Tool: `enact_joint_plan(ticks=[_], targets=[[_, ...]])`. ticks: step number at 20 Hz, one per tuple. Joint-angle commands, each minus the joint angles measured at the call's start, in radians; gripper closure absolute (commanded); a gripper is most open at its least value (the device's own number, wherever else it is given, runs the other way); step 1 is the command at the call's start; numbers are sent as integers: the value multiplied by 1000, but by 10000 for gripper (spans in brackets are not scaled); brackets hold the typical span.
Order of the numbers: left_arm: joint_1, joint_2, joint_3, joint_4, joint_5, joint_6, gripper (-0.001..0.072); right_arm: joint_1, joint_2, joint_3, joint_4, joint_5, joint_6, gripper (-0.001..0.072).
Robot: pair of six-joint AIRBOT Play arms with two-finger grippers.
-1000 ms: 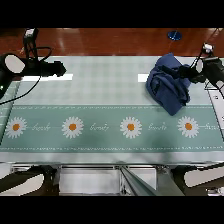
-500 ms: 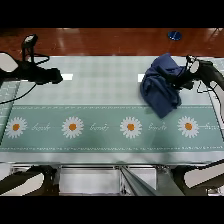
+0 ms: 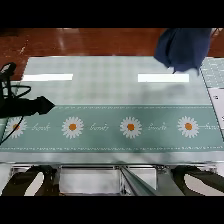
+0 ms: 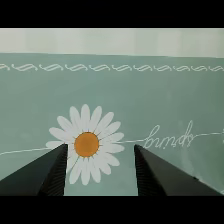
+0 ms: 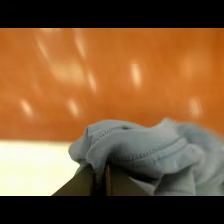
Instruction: Fold the shirts.
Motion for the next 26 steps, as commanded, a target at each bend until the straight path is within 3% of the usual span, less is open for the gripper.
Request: enact_joint_plan(ticks=[1, 6, 9, 11, 14, 18, 19, 20, 23, 26], targets=[[4, 181, -66, -35, 15, 2, 200, 97, 122, 121, 16, 40, -27, 689], [4, 244, -66, -36, 16, 0, 200, 303, 159, 97, 15, 239, -25, 689], [4, 244, -66, -36, 24, 0, 200, 466, 159, -69, 15, 270, 4, 689], [4, 244, -66, -36, 23, 0, 200, 579, 151, -278, 15, 195, 53, 689], [4, 242, -66, -35, 24, 1, 200, 706, 92, -567, 35, -53, 170, 689], [3, 240, -66, -36, 3, 0, 200, 806, -133, -666, 274, -297, 207, 674], [3, 240, -67, -36, 0, 0, 200, 823, -183, -666, 355, -328, 181, 512], [3, 240, -67, -36, -6, 0, 201, 826, -221, -665, 445, -332, 114, 290], [3, 240, -75, -47, -37, 0, 200, 742, -202, -629, 505, -224, 23, 305], [3, 240, -109, -52, -82, -5, 200, 525, -27, -615, 377, -77, 29, 306]])
